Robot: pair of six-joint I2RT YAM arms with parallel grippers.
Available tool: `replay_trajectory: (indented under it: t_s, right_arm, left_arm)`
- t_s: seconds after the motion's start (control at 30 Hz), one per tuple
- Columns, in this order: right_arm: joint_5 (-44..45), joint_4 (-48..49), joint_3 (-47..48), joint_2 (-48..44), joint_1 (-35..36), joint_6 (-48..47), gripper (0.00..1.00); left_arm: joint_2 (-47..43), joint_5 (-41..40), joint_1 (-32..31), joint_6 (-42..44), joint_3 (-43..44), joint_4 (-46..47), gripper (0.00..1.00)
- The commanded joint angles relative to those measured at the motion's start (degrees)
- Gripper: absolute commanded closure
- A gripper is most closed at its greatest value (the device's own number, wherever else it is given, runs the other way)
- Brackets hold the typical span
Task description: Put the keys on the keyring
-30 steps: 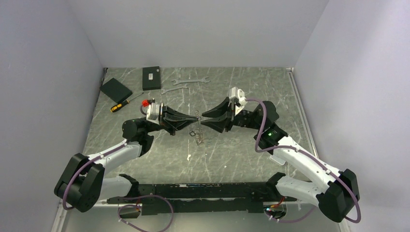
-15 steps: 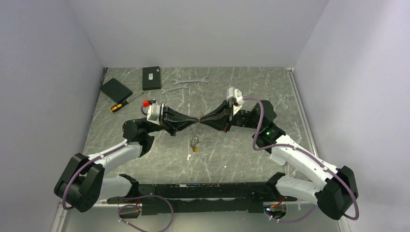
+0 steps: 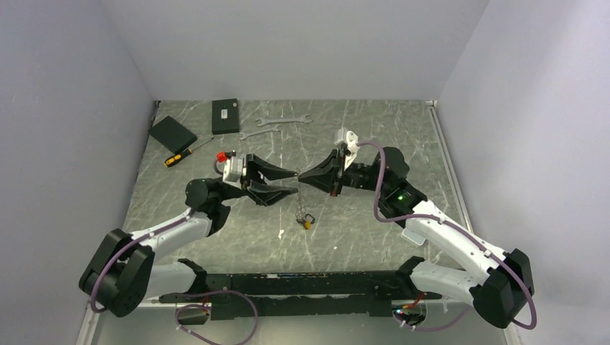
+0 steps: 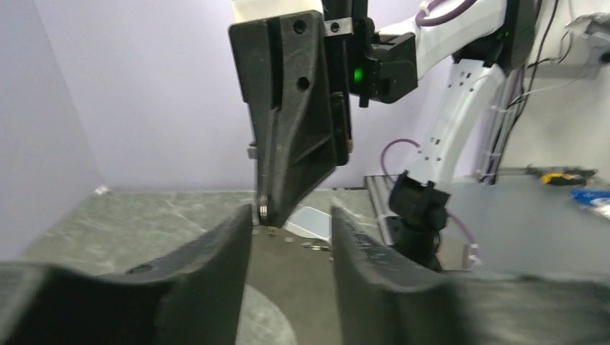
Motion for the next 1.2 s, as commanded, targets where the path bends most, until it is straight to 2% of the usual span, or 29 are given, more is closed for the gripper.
replay_trajectory:
  t_s: [0.0, 0.07, 0.13, 0.2, 0.3, 0.37, 0.47, 0.6, 0.77, 1.07, 1.17]
  right_arm:
    - [10.47, -11.74, 3.82, -2.25, 1.36, -5.09, 1.0]
    - [13.27, -15.7, 3.96, -2.26, 2.36, -6.63, 1.0]
    - [16.95, -20.29, 4.29, -2.14, 3.33, -7.97, 1.0]
    - [20.61, -25.38, 5.54, -1.82, 4.86, -10.05, 1.0]
    - [28.2, -33.29, 8.73, -0.54, 8.24, -14.62, 1.0]
    - [32.49, -36.92, 10.51, 0.16, 10.57, -17.08, 1.0]
    - [34.09, -39.92, 11.98, 0.29, 13.06, -20.78, 1.0]
    - [33.9, -42.36, 13.65, -0.11, 15.94, -25.15, 1.0]
    - [32.2, -41.69, 14.41, -1.37, 17.93, -27.09, 1.0]
    - [32.57, -41.17, 13.52, -1.36, 19.45, -28.34, 1.0]
    - [32.26, -40.68, 13.3, -1.64, 19.62, -28.43, 1.0]
  left_arm:
    - [-6.27, -4.57, -1.49, 7.96, -3.07, -11.59, 0.33]
    - [-9.75, -8.68, -1.84, 10.7, -5.9, -15.97, 0.18]
    - [-13.22, -12.07, -1.84, 12.37, -8.07, -18.43, 0.13]
    - [-17.55, -13.25, -1.87, 15.12, -7.97, -26.04, 0.16]
    - [-23.17, -12.22, -2.78, 24.09, -2.12, -47.94, 0.28]
    - [-25.11, -12.43, -3.56, 31.31, 1.31, -60.4, 0.32]
    - [-26.35, -13.04, -3.75, 36.24, 3.57, -68.75, 0.38]
    - [-23.55, -9.45, -3.76, 39.78, 6.49, -74.1, 0.47]
    - [-20.09, -6.44, -3.84, 40.68, 7.36, -73.15, 0.59]
    - [-17.45, -1.44, -4.31, 44.31, 10.3, -75.57, 0.63]
    - [-16.85, -1.33, -4.75, 44.1, 10.08, -74.32, 0.7]
